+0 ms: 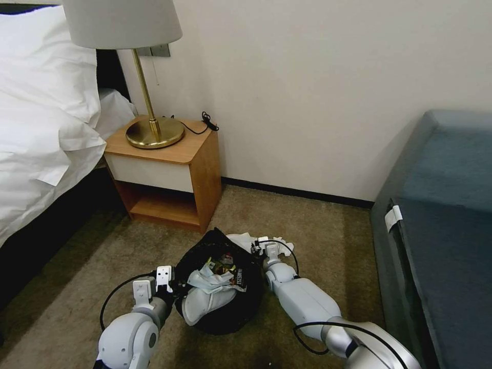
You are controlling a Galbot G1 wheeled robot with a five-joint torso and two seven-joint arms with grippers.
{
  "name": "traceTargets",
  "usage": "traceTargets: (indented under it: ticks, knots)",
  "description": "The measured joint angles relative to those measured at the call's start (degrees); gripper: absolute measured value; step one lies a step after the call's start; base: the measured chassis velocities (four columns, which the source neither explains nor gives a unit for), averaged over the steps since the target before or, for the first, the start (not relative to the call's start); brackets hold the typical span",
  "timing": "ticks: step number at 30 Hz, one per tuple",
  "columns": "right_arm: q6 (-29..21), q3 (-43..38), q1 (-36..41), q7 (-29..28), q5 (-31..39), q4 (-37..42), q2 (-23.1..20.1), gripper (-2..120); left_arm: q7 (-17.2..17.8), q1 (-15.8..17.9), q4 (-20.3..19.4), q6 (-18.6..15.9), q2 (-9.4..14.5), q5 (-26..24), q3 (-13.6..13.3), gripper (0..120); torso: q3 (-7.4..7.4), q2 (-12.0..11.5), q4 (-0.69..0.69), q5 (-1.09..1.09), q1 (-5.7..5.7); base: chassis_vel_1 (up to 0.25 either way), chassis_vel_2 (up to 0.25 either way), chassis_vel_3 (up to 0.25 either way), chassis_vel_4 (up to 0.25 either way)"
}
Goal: Pick up the trash bin, then pick up the garbage on the floor and place it into the trash bin.
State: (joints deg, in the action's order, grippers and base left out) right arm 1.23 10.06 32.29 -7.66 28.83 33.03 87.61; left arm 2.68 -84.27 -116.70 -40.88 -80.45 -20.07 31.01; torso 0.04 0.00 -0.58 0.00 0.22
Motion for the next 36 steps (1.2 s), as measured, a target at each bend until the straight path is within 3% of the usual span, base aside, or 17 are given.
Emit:
traceTargets:
  ticks: [5,12,15,24,27,28,31,33,34,36]
  knots:
    - [0.6,-0.1,0.0,0.0,-0.2,-0.5,0.0,0,0.0,0.1,0.0,0.0,0.1,0.0,0.0,0,0.0,0.0,0.0,0.0,0.0,0.0,0.0,0.0,0.0]
    - [1.2,-0.1,-0.1,-0.2,-0.5,-0.9,0.2,3,-0.1,0.2,0.0,0.1,0.3,-0.1,-0.1,0,0.0,0.0,0.0,0.0,0.0,0.0,0.0,0.0,0.0]
    - [1.7,0.1,-0.3,-0.2,-0.8,-1.3,0.4,19,-0.1,0.2,0.0,0.1,0.5,-0.1,-0.1,0,0.0,0.0,-0.01,-0.01,0.0,0.0,0.0,0.0,0.0]
    - [3.0,0.5,-1.5,0.7,-1.2,-3.1,2.3,48,-0.1,0.2,0.0,0.1,0.2,0.1,-0.5,0,0.0,0.0,0.01,-0.01,0.0,0.0,0.0,0.0,0.0]
    - [1.2,0.5,-2.0,0.8,-1.3,-3.2,2.8,63,-0.1,0.2,0.0,0.1,0.0,0.3,-0.5,0,0.0,0.0,0.0,-0.01,0.0,0.0,0.0,0.0,0.0]
    - [1.2,0.5,-2.0,0.8,-1.3,-3.2,2.8,63,-0.1,0.2,0.0,0.1,0.0,0.3,-0.5,0,0.0,0.0,0.0,-0.01,0.0,0.0,0.0,0.0,0.0]
    - [-2.9,0.3,-2.5,0.0,-1.0,-3.4,3.5,78,-0.1,0.1,0.0,0.1,-0.3,0.7,-0.5,0,0.0,0.0,0.0,0.0,0.0,0.0,0.0,0.0,0.0]
    - [-3.1,0.3,-2.5,-0.1,-1.0,-3.4,3.5,78,-0.1,0.1,0.0,0.1,-0.4,0.7,-0.5,0,0.0,0.0,0.0,0.0,0.0,0.0,0.0,0.0,0.0]
    - [-4.3,0.2,-2.6,-0.3,-1.0,-3.6,3.7,88,0.0,0.1,0.0,0.1,-0.5,0.9,-0.6,0,0.0,0.0,0.01,0.0,0.0,0.0,0.0,0.0,0.0]
    - [-5.1,0.2,-2.7,-0.4,-1.1,-3.7,3.7,90,0.0,0.1,0.0,0.1,-0.7,1.0,-0.7,0,0.0,0.0,0.0,0.0,0.0,0.0,0.0,0.0,0.0]
